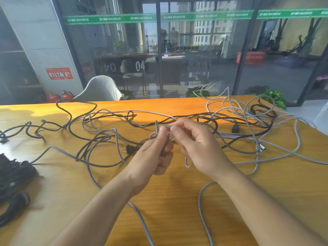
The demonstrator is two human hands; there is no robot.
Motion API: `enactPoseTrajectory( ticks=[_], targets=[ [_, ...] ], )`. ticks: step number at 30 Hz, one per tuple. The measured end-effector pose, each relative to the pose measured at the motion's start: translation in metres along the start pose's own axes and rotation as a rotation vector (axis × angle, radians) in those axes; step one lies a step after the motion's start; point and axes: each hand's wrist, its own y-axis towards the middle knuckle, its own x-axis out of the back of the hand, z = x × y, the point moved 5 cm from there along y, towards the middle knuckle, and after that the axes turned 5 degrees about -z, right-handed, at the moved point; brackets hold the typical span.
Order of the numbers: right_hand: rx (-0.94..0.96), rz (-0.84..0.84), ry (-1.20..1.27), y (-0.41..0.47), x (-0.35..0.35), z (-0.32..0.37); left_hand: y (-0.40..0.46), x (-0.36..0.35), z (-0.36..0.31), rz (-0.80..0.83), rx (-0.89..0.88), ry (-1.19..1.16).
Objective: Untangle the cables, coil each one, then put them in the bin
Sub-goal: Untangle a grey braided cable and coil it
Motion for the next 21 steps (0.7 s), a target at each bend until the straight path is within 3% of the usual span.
enactPoseTrajectory(
  ticks=[3, 7, 11, 13, 18, 21],
  targets=[
    [0.081, -0.037, -0.054, -0.004, -0.005, 0.005, 0.001, 0.002, -0.003, -0.052, -0.019, -0.024],
    [0.289, -0.108, -0.352, -0.01, -0.014, 0.009, 0.0, 0.0, -0.003, -0.121, -0.029, -0.042],
    [0.407, -0.046, -0.472, -0.014, -0.024, 0.015, 0.001, 0.006, -0.004, -0.196, -0.05, -0.052],
    [0.394, -0.035, -0.454, -0.015, -0.026, 0.014, 0.001, 0.013, -0.002, -0.253, -0.048, -0.062],
    [0.101, -0.056, -0.031, -0.012, -0.022, 0.003, 0.003, 0.031, -0.007, -0.374, -0.085, -0.149],
    [0.051, 0.137, -0.28, -0.01, -0.022, -0.008, 0.003, 0.051, -0.015, -0.445, -0.125, -0.23]
  ],
)
